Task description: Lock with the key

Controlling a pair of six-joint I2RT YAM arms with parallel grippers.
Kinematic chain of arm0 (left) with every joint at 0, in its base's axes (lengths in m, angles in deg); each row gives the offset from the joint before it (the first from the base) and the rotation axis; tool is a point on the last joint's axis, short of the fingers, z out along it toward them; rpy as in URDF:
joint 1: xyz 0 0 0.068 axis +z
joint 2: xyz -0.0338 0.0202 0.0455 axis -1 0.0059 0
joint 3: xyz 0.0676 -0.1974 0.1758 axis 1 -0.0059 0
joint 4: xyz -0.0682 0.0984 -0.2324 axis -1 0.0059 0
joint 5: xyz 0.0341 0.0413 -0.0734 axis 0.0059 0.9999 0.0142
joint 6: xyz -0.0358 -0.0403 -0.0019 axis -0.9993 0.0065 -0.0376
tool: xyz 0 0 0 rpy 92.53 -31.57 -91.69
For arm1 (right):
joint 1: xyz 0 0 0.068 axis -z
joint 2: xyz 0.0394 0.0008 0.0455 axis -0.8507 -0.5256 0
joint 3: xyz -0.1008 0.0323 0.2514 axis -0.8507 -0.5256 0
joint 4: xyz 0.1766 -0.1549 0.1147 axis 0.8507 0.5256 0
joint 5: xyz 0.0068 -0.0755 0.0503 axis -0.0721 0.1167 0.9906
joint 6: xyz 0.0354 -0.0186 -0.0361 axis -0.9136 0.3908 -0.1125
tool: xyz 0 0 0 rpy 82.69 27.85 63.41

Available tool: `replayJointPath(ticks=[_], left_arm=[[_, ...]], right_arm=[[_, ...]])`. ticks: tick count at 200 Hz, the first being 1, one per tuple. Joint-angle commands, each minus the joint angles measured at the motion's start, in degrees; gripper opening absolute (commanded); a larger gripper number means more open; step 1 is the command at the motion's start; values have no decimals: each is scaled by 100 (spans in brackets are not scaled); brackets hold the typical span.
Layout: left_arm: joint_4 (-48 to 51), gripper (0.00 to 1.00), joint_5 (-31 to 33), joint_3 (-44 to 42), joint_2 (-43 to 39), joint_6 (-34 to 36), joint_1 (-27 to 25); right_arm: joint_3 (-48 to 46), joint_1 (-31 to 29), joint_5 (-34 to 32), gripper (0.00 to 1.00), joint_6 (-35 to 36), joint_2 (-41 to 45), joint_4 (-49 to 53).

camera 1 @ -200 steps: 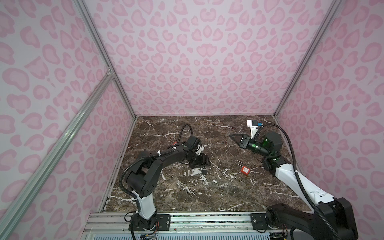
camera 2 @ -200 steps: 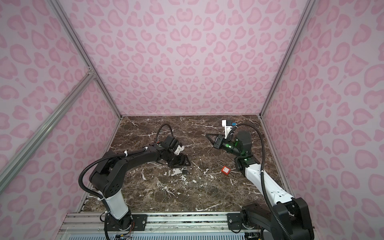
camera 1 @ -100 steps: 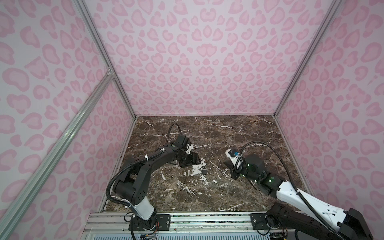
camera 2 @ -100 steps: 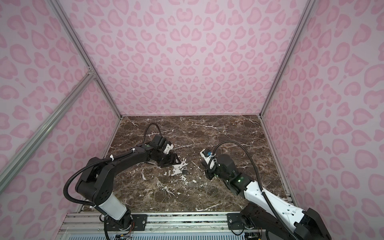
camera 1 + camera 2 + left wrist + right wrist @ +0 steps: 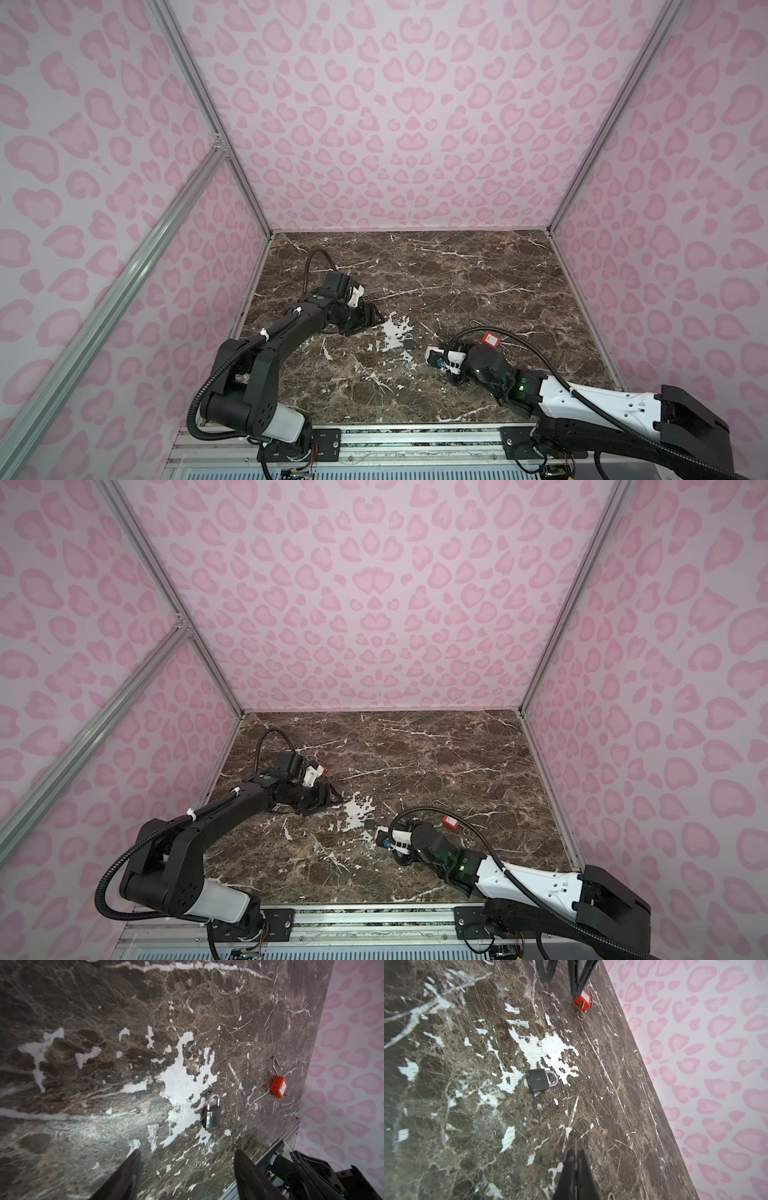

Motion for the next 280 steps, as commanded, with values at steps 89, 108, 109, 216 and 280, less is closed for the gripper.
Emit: replayJointPath(ticks=[89, 108, 109, 216, 280], left_arm=[[188, 71, -322, 51, 29, 491, 52], [195, 71, -367, 0, 12, 492, 64], [194, 71, -367, -1, 9, 491, 64], [171, 71, -517, 98, 147, 499, 68], [177, 71, -532, 72, 88, 491, 93]], right_arm=[[1106, -168, -305, 0, 499, -2260, -661], [1072, -62, -163, 0, 456, -2390, -769], [1071, -52, -151, 0, 451, -2398, -768], [1315, 322, 450, 0, 314, -2824, -616], [1650, 327, 214, 0, 427, -3191, -314]])
